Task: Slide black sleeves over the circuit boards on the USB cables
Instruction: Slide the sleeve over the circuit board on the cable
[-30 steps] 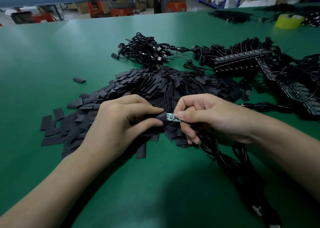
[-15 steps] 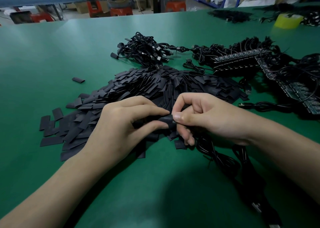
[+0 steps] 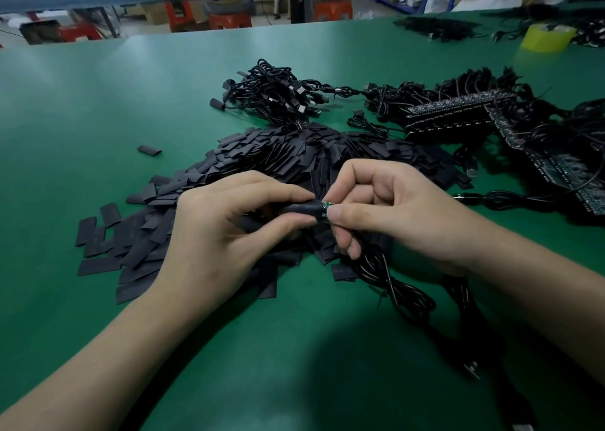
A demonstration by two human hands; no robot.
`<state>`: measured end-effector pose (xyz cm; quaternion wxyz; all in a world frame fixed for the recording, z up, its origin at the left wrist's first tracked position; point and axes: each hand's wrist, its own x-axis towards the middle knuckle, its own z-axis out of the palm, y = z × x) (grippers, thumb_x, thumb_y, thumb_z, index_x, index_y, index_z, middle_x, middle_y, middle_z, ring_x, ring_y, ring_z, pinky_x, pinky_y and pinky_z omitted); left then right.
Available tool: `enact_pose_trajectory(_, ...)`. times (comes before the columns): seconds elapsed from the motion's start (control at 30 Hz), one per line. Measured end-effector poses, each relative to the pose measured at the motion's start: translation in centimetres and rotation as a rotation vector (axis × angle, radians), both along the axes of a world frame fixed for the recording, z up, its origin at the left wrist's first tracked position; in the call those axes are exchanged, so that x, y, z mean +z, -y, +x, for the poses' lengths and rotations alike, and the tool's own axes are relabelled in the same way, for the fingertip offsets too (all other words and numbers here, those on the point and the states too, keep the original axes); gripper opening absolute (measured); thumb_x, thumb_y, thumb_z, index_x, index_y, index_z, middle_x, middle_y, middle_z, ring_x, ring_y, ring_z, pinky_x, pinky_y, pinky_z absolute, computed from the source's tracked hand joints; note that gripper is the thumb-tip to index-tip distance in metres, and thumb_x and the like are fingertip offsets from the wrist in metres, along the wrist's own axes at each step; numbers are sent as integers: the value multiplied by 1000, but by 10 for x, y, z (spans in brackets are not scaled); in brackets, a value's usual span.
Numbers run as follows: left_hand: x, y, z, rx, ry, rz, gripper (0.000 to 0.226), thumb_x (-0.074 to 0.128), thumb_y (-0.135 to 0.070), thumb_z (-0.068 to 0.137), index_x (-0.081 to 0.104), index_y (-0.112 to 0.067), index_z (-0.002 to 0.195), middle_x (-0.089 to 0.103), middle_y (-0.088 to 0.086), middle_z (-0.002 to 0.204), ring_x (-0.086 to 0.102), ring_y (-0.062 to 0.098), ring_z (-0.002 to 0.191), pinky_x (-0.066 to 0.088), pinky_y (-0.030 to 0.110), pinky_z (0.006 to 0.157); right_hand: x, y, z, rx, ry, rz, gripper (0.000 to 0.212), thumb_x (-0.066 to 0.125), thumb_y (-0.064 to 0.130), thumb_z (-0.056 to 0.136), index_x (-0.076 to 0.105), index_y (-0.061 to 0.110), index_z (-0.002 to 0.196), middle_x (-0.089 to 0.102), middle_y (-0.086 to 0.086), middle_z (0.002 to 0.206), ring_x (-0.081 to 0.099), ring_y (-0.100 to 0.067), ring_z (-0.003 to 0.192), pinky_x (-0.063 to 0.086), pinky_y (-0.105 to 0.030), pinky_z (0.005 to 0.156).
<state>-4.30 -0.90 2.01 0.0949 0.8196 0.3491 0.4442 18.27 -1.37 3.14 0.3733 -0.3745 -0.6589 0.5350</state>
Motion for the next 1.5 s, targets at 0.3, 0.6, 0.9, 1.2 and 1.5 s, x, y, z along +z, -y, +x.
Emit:
enact_pose_trajectory(0.3, 0, 2, -1, -49, -49, 77, 18, 80, -23, 87, 79, -11, 101, 71, -8, 97, 66, 2, 89, 50, 17, 82, -3, -3, 2, 88, -130, -168, 6, 68, 7, 87, 64, 10, 85, 64, -10, 61, 58, -20, 49, 51, -27, 55)
enact_pose_trajectory(0.6, 1, 3, 0, -13, -36, 75, 19, 80, -23, 87, 79, -11, 101, 74, -7, 95, 67, 2, 85, 51, 17, 81, -2, -3, 2, 85, -121, -200, 13, 68, 18, 90, 61, 7, 94, 74, -17, 78, 71, -26, 64, 51, -48, 73)
enact_pose_trajectory(0.9, 2, 6, 2, -46, -38, 70, 18, 79, -23, 87, 79, -10, 101, 72, -8, 96, 66, -2, 88, 49, 15, 83, -1, -2, 3, 93, -121, -214, 8, 73, 21, 84, 70, 15, 79, 75, -14, 76, 72, -21, 62, 55, -37, 68)
enact_pose_trajectory(1.2, 0, 4, 0, -61, -30, 66, 17, 81, -20, 86, 80, -10, 100, 74, -5, 95, 69, 2, 88, 51, 18, 81, -5, -2, 0, 79, -189, -229, 5, 71, 13, 84, 70, 11, 80, 76, -16, 77, 75, -23, 64, 61, -31, 63)
enact_pose_trajectory(1.5, -1, 4, 6, 62, 91, 29, 25, 83, -22, 84, 76, -24, 108, 61, 5, 100, 60, 13, 91, 46, 21, 83, -5, -1, 0, 96, -187, -136, 23, 71, 20, 82, 64, 8, 100, 78, -15, 86, 77, -26, 73, 59, -29, 75)
